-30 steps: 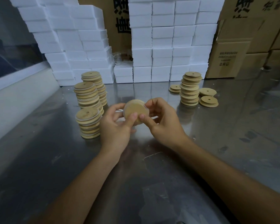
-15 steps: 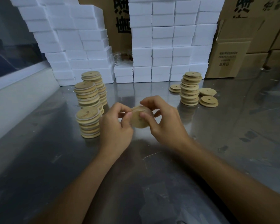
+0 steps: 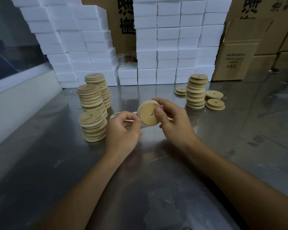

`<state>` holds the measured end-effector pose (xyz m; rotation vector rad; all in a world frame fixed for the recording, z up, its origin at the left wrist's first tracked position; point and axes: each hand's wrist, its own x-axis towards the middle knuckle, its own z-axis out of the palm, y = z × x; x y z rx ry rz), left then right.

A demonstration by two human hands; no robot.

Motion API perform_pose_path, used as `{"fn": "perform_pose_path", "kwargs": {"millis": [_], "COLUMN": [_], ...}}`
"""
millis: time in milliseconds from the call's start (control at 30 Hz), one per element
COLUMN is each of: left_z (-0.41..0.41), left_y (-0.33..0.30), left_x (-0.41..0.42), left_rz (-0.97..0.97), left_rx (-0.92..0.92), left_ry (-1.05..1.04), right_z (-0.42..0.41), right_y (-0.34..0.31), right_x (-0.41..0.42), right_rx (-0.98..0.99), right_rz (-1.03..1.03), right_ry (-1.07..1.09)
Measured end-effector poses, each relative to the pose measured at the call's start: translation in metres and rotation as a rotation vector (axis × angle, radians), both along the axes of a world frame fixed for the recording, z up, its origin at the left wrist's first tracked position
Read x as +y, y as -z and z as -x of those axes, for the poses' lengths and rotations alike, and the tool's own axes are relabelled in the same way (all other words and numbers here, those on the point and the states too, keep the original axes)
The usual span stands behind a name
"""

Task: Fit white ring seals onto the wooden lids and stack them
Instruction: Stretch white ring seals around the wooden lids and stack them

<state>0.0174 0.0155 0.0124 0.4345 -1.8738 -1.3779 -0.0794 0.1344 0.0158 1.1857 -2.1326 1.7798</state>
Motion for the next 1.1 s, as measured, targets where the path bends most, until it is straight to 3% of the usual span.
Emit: {"fn": "perform_pose_path", "kwargs": {"millis": [133,267,467,667,767,967,1100], "left_z": [-0.001,-0.001,0.001,0.005,0.005,0.003,0.001], "left_y": [0.000,0.000,0.003,0.004,0.005,0.003,0.000], "left_x": [0.000,-0.001,-0.002,-0.005,-0.006,-0.009,-0.012], "left_rz": [0.068,0.012,-0.058,-0.205,-0.243,-0.141,0.028], "left_rx": [-0.006,-0.017,-0.014,-0.035,-0.033,-0.008,-0.005], "left_ry": [-0.022,-0.024,0.024,0.026,0.049,-0.048,-0.091], "right_z": [-0.001,-0.001,-0.002,-0.010,-0.010,-0.009,-0.008], "right_y": [0.000,0.001,0.000,-0.003,-0.005,-0.001,-0.002], "right_x": [0.002,0.002,-0.001,-0.003,-0.003,0.000,-0.001], "right_rx": [0.154,0.259,-0.150,-0.636,-0.757,-0.428,-0.372], "right_rz": [-0.063,-0.099,0.030,0.267,0.322,0.038,0.033], "right_ry": [0.037,0.044,0.001,-0.185,-0.244,-0.146,-0.077]}}
